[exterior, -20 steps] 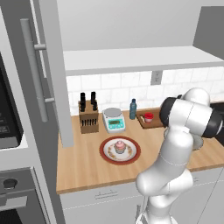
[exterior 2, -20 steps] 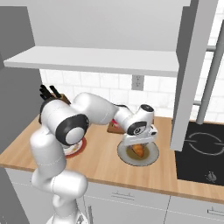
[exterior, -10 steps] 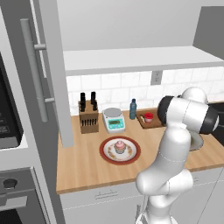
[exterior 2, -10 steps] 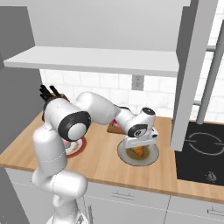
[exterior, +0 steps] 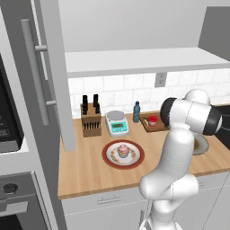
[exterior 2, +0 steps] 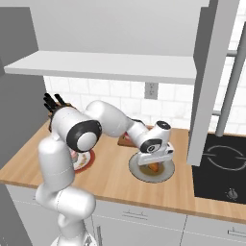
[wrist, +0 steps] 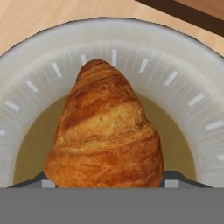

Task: From the different types of pastries on the counter, select a croissant and place it on the cutting board. Then retrieve a jar of jam from the cabinet and place it alongside the croissant on the cutting board.

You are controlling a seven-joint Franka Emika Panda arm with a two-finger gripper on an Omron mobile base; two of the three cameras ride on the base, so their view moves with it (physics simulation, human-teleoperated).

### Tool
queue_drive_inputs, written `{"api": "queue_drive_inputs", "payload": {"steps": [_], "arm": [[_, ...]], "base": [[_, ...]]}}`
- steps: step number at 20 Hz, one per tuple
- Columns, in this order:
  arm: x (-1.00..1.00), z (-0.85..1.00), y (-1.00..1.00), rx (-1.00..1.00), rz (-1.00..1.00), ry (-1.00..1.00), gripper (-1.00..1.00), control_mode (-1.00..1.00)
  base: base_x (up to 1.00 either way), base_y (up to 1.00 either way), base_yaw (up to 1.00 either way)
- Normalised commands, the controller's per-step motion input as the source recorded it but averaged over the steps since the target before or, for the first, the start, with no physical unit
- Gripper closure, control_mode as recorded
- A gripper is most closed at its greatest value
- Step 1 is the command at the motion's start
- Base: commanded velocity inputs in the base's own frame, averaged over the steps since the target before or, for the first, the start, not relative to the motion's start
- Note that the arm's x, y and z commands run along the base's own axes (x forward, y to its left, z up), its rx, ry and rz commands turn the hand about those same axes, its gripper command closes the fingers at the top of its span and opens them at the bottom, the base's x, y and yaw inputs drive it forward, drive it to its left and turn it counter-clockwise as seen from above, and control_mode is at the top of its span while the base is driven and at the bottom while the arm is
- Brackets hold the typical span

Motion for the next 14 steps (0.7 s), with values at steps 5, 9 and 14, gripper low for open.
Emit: {"api": "queue_drive_inputs", "payload": {"steps": [5,9,14], "arm": [[0.0,0.51,-0.04,0.07,0.0,0.0,1.0,-1.0],[-0.02,1.0,-0.09,0.11,0.0,0.0,1.0,-1.0],[0.23,0.38,0.02,0.02,0.0,0.03,1.0,-1.0]], "base": [[0.0,0.0,0.0],[0.0,0.0,0.0],[0.0,0.0,0.0]]}}
